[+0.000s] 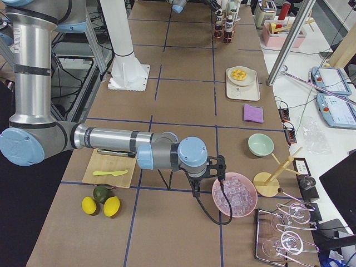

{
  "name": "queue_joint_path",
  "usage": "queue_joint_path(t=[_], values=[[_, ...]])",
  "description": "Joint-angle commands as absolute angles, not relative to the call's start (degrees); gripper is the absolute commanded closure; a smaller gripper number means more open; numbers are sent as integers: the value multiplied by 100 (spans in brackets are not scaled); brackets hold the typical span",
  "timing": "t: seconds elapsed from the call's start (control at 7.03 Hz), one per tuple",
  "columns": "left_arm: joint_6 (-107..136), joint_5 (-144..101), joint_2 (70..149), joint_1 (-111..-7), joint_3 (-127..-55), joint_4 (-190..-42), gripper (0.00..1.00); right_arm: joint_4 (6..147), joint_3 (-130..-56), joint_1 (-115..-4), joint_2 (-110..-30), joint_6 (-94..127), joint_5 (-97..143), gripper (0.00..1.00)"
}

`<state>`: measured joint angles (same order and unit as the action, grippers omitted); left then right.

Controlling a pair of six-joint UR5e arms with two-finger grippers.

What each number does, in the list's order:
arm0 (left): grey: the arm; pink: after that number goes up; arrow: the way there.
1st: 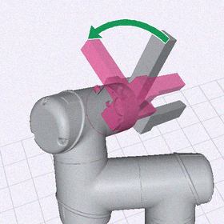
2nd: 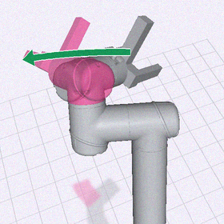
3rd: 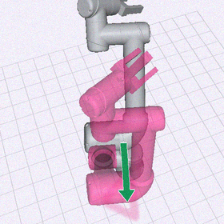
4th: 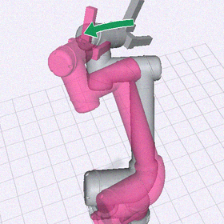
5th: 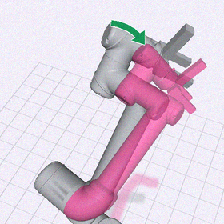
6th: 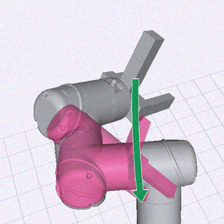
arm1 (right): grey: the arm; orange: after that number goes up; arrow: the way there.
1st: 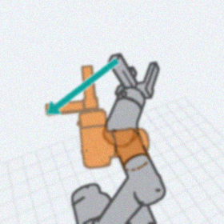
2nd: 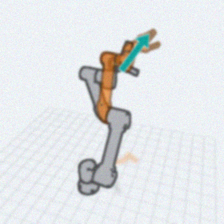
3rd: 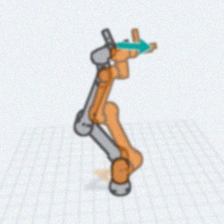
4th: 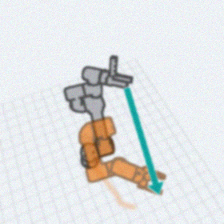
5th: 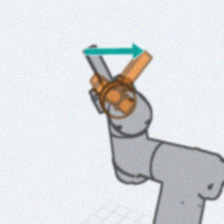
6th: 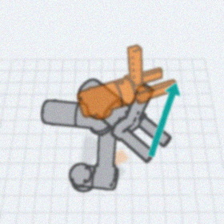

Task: Place tea on tray
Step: 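Reach the left gripper into the copper rack toward a dark tea bottle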

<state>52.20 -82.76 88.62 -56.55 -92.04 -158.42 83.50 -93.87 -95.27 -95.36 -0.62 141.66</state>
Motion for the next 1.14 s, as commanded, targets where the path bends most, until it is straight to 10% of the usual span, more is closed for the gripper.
queue_joint_path(t=[0.0, 0.28, 0.85, 1.0], values=[[5221, -8253, 8912, -5643, -9114, -15847, 16, 8350, -9387, -9527, -9536, -62, 14168, 0], [5212, -8262, 8912, -5643, -9079, -15847, 23, 8350, -9395, -9527, -9510, -62, 14177, 0], [5186, -8323, 8912, -5651, -9184, -15838, 97, 8350, -9439, -9527, -9492, -53, 14177, 0], [5177, -8402, 8912, -5651, -9219, -15829, 100, 8341, -9457, -9527, -9483, -44, 14177, 0]])
